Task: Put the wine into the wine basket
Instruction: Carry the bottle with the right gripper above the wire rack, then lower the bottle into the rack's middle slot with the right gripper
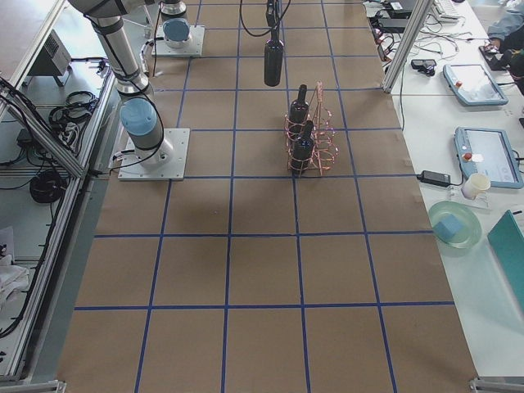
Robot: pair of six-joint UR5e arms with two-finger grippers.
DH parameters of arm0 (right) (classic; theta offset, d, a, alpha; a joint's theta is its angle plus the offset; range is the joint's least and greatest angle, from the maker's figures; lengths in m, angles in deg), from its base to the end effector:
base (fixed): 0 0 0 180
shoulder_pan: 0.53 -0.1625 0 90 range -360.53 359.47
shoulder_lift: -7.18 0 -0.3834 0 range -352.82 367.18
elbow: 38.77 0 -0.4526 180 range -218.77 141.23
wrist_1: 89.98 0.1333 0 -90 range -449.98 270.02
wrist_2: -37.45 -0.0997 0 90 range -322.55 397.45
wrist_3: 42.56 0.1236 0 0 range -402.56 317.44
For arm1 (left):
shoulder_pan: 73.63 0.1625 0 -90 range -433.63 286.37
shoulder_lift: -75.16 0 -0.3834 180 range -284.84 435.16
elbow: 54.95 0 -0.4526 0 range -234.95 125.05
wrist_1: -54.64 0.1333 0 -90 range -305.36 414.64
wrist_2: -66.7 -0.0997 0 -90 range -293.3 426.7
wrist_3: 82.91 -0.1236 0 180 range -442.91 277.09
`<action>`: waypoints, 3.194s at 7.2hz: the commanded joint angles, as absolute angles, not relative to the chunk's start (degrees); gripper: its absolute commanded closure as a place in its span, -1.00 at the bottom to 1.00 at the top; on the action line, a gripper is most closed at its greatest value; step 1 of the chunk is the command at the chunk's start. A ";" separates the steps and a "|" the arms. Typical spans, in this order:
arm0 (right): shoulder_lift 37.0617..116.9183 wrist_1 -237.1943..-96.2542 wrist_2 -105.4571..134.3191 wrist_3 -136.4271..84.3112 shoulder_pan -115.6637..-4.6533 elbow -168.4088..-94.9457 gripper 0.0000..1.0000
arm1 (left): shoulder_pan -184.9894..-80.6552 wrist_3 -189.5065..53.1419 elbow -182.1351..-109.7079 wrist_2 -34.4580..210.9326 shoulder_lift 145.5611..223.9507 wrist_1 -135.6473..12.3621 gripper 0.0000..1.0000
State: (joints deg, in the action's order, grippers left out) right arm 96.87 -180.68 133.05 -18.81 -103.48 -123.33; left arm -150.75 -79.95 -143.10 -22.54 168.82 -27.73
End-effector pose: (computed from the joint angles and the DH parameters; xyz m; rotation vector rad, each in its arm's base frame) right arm 0.2447 -0.5230 0.4741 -0.2970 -3.0603 0.1959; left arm -0.0003 -0.6038 0.4180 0.4307 -3.1033 0.1605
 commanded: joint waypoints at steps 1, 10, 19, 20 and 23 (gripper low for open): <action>98.24 -179.28 133.69 -26.17 -95.31 -123.50 1.00 | -155.35 -79.92 -143.11 -22.50 167.45 -28.15 -1.00; 98.68 -184.89 128.24 -50.38 -79.54 -125.17 1.00 | -158.97 -80.28 -143.46 -23.21 167.45 -28.51 -1.00; 94.46 -190.43 126.93 -56.00 -79.54 -127.01 1.00 | -158.97 -80.28 -143.46 -23.21 167.45 -28.51 -1.00; 94.37 -190.61 126.58 -56.53 -79.54 -127.19 1.00 | -158.88 -80.28 -143.46 -23.21 167.45 -28.51 -1.00; 94.28 -190.61 126.40 -57.76 -79.37 -127.54 1.00 | -158.97 -80.28 -143.46 -23.21 167.45 -28.51 -1.00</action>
